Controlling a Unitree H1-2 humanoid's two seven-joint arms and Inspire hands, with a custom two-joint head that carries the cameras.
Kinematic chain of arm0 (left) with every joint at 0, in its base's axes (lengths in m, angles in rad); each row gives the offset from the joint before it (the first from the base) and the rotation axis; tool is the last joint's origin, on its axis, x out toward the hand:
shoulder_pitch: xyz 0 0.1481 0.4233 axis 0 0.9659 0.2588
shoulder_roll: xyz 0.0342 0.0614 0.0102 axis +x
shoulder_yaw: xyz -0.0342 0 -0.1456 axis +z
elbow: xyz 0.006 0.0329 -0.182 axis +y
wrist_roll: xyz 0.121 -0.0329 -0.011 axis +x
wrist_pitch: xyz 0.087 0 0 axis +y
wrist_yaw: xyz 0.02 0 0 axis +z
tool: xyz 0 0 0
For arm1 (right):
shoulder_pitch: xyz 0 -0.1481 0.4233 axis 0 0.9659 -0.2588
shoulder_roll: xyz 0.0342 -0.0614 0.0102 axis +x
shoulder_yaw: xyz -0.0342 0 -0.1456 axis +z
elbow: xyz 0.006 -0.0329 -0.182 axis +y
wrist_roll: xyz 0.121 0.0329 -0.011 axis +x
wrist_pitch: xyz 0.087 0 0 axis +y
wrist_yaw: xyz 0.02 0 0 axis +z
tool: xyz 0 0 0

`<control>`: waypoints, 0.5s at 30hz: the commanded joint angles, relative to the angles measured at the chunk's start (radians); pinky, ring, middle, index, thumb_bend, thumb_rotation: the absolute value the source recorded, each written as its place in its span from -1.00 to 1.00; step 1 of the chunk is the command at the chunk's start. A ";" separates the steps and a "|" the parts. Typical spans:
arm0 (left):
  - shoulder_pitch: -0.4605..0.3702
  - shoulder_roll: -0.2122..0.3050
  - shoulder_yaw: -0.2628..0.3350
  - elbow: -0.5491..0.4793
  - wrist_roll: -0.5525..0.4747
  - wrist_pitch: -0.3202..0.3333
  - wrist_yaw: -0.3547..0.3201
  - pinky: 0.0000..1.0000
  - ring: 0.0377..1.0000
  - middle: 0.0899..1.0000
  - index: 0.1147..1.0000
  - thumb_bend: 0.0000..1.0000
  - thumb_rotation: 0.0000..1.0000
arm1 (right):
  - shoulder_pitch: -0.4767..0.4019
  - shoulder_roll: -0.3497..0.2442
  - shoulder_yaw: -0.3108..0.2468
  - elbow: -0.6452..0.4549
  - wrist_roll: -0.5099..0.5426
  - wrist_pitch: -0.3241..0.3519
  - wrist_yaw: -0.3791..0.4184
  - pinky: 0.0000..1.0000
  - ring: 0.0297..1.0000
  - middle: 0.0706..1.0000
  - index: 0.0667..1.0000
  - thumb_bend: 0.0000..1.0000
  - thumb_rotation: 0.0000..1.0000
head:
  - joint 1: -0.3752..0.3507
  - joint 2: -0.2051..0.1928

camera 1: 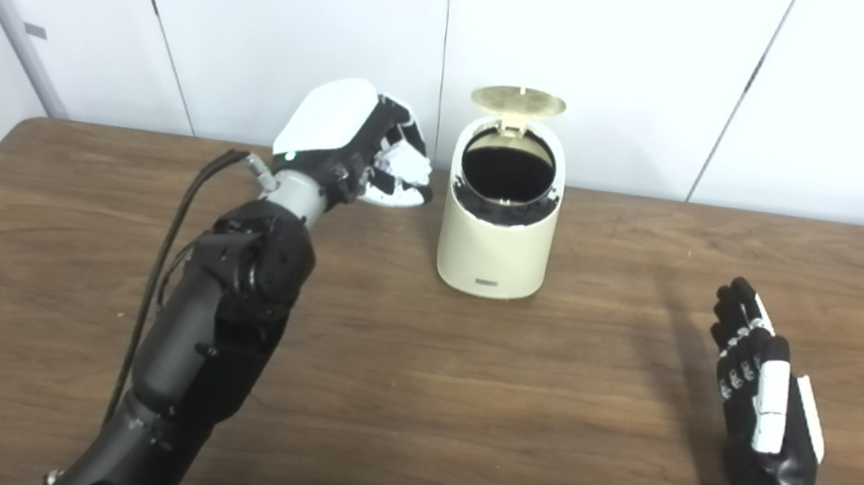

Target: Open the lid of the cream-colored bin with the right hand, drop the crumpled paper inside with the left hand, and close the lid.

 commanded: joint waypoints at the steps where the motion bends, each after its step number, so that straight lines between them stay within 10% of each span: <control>1: -0.069 -0.010 -0.004 0.002 0.012 -0.010 0.040 -0.21 -0.26 -0.10 -0.16 -0.05 -1.00 | 0.039 0.040 0.016 0.085 0.012 -0.018 -0.006 0.99 0.94 0.88 0.84 0.13 0.93 | -0.001 -0.002; 15: -0.091 -0.062 -0.016 0.053 -0.012 -0.014 0.104 -0.36 -0.27 -0.12 -0.13 -0.06 -1.00 | 0.037 0.040 0.016 0.093 -0.001 -0.026 -0.011 0.98 0.94 0.87 0.85 0.15 0.96 | -0.002 -0.007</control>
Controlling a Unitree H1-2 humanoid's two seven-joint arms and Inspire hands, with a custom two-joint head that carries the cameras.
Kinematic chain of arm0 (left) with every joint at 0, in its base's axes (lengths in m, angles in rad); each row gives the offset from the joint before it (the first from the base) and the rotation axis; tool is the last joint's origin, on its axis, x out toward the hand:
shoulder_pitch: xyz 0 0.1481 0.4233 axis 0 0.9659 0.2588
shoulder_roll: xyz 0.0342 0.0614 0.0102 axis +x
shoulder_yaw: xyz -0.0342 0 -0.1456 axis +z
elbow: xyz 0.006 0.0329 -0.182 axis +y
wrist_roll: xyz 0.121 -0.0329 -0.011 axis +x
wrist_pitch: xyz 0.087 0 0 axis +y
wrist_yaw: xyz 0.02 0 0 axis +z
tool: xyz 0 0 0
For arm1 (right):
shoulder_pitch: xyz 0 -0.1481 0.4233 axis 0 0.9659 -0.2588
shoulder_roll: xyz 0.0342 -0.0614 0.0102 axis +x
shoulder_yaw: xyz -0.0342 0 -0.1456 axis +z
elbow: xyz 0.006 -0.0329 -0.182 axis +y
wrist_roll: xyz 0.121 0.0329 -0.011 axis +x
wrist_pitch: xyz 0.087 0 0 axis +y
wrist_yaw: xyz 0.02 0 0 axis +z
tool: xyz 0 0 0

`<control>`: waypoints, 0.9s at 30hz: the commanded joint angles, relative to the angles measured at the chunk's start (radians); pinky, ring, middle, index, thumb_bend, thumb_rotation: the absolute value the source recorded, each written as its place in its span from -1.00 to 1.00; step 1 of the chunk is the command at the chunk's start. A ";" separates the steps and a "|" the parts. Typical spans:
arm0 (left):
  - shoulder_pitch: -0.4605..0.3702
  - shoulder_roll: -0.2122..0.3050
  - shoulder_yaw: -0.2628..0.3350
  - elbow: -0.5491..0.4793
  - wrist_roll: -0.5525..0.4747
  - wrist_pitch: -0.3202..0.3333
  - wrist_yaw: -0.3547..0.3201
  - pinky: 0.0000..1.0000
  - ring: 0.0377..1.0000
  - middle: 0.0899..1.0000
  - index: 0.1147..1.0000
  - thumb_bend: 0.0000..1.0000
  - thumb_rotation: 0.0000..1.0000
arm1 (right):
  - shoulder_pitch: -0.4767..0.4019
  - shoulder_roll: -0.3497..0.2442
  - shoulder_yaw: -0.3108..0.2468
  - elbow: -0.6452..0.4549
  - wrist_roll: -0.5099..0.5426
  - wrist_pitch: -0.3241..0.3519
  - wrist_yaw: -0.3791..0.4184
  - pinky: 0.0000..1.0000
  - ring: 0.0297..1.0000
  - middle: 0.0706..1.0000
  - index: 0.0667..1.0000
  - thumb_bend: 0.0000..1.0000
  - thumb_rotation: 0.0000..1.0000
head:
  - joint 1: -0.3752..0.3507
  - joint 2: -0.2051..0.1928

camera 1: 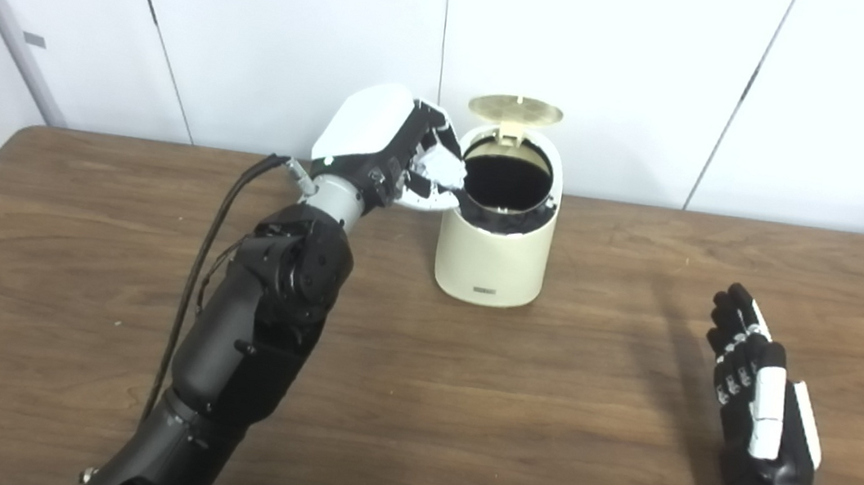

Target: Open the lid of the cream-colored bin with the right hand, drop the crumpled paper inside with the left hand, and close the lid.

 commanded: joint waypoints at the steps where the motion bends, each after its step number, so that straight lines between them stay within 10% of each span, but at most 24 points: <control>1: -0.065 -0.005 0.001 -0.004 0.008 -0.007 0.035 -0.37 -0.28 -0.12 -0.12 -0.06 -1.00 | 0.041 0.036 0.017 0.091 -0.001 -0.027 -0.009 0.98 0.94 0.87 0.85 0.14 0.97 | -0.001 -0.002; 27: -0.101 -0.072 -0.013 0.068 -0.017 0.007 0.093 -0.41 -0.26 -0.09 -0.09 -0.06 -1.00 | 0.036 0.044 0.013 0.100 0.004 -0.027 -0.016 0.91 0.91 0.82 0.82 0.11 0.92 | -0.004 -0.010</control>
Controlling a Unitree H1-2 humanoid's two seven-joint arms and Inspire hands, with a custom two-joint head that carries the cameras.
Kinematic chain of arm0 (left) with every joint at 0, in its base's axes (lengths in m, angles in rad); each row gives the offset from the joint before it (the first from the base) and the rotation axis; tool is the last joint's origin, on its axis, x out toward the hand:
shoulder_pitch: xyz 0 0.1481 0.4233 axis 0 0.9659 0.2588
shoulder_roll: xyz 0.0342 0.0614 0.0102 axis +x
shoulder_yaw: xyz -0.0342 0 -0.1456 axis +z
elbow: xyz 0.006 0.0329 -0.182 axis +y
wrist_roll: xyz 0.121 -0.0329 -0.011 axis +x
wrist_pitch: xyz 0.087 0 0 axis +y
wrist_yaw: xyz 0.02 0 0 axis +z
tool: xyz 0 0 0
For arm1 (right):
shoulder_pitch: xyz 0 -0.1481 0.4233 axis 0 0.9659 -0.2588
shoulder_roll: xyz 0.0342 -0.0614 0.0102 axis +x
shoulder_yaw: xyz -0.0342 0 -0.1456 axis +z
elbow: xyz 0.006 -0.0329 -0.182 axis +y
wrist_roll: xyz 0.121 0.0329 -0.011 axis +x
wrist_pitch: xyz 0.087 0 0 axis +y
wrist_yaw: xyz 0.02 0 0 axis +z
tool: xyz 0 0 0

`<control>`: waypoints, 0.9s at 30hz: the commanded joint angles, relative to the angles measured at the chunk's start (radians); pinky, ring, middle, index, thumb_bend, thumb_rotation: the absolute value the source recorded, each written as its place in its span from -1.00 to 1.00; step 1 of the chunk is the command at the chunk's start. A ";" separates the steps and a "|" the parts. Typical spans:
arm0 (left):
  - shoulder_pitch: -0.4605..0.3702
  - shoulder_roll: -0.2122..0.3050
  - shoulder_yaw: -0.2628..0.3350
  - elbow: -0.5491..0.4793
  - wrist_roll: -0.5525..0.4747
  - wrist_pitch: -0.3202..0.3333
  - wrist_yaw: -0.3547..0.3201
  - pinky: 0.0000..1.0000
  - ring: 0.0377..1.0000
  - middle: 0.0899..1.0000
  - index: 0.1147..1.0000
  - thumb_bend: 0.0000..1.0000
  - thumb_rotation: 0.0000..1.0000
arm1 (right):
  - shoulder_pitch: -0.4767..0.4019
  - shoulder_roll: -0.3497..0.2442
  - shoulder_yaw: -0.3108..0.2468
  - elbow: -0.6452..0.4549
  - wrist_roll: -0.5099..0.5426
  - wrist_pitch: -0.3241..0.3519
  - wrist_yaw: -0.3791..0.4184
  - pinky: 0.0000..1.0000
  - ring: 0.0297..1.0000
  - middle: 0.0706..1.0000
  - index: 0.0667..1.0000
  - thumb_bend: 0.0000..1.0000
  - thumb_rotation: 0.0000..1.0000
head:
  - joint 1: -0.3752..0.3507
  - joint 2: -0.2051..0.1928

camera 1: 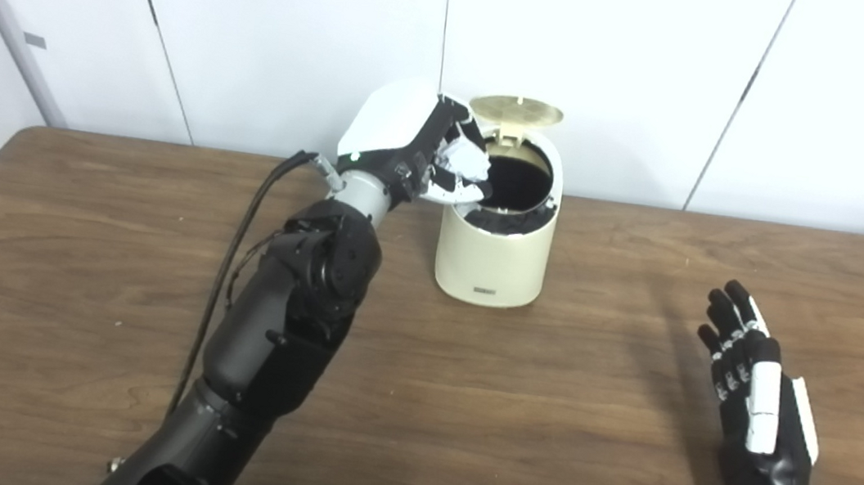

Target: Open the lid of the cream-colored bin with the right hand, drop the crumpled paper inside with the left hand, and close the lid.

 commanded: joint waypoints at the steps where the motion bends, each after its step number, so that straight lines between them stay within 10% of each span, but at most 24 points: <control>1: -0.066 -0.017 0.010 -0.006 -0.004 0.003 0.047 -0.40 -0.27 -0.10 -0.10 -0.06 -1.00 | 0.048 0.039 0.013 0.087 0.022 -0.025 0.000 0.92 0.91 0.83 0.82 0.11 0.91 | -0.002 0.001; 27: -0.069 -0.088 -0.023 0.072 -0.001 0.003 0.136 -0.44 -0.32 -0.15 -0.08 -0.07 -1.00 | 0.069 0.041 0.015 0.054 0.024 -0.008 -0.005 0.93 0.92 0.84 0.84 0.12 0.89 | -0.009 0.011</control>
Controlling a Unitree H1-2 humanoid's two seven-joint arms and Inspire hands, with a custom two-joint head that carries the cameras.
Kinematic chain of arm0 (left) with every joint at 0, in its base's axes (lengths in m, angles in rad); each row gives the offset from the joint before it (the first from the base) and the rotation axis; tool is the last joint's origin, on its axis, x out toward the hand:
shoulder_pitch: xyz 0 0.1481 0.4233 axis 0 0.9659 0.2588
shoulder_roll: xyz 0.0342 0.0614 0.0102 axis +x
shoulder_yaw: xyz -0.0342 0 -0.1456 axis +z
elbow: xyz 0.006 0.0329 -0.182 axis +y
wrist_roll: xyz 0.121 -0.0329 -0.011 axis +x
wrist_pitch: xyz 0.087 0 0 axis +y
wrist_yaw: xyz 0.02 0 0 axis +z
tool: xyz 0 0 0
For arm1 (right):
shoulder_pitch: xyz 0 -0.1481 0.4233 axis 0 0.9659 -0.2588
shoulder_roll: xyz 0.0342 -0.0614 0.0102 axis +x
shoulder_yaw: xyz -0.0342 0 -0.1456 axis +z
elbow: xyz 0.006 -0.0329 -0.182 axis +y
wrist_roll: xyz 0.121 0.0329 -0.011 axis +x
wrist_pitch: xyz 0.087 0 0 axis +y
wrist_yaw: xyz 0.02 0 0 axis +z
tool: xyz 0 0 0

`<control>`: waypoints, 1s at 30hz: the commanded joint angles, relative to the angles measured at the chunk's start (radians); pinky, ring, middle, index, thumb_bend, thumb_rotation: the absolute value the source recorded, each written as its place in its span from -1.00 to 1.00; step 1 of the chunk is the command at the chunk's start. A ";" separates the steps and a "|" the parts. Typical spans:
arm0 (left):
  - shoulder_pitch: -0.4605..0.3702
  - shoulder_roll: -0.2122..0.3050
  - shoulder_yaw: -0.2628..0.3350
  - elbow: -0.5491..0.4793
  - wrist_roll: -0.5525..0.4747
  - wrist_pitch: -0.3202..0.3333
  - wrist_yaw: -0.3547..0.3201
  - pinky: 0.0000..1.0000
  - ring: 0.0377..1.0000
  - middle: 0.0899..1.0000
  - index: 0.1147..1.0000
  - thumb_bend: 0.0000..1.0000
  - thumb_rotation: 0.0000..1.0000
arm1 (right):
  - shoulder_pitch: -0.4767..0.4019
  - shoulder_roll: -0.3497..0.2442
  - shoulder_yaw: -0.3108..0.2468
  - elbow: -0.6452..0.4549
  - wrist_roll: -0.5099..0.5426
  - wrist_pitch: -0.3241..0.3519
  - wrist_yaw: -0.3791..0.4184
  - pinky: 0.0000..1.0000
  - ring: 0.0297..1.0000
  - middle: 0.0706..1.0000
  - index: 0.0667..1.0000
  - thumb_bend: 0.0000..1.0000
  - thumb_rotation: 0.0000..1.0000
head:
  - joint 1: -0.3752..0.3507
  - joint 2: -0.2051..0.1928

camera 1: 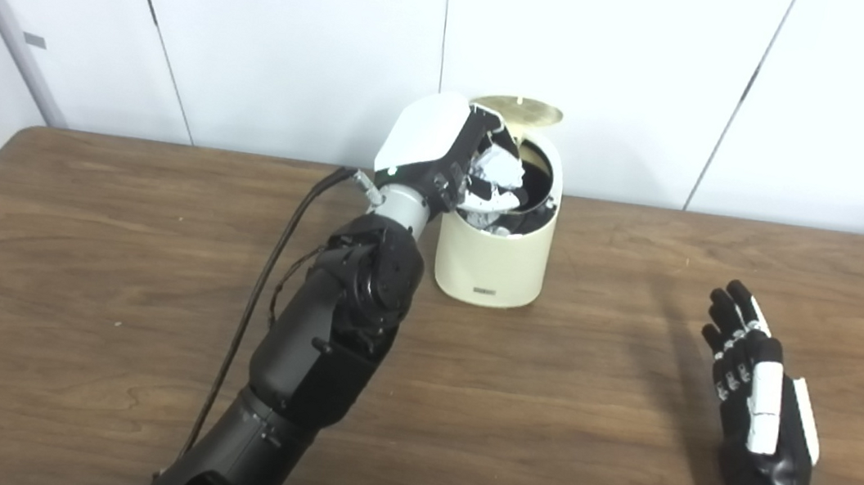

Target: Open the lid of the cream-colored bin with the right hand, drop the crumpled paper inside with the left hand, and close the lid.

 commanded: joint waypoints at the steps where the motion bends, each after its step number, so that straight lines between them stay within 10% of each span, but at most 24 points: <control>1: -0.057 -0.010 0.001 -0.002 0.000 -0.011 0.040 -0.44 -0.32 -0.15 -0.08 -0.07 -1.00 | 0.065 0.040 0.015 0.061 0.016 -0.009 -0.004 0.93 0.92 0.84 0.84 0.13 0.89 | 0.000 0.001; 30: -0.047 -0.055 -0.025 0.135 -0.051 -0.032 0.200 -0.41 -0.27 -0.07 -0.11 -0.06 -1.00 | 0.069 0.049 0.021 0.047 0.016 -0.002 -0.011 0.90 0.90 0.83 0.84 0.13 0.87 | -0.001 -0.004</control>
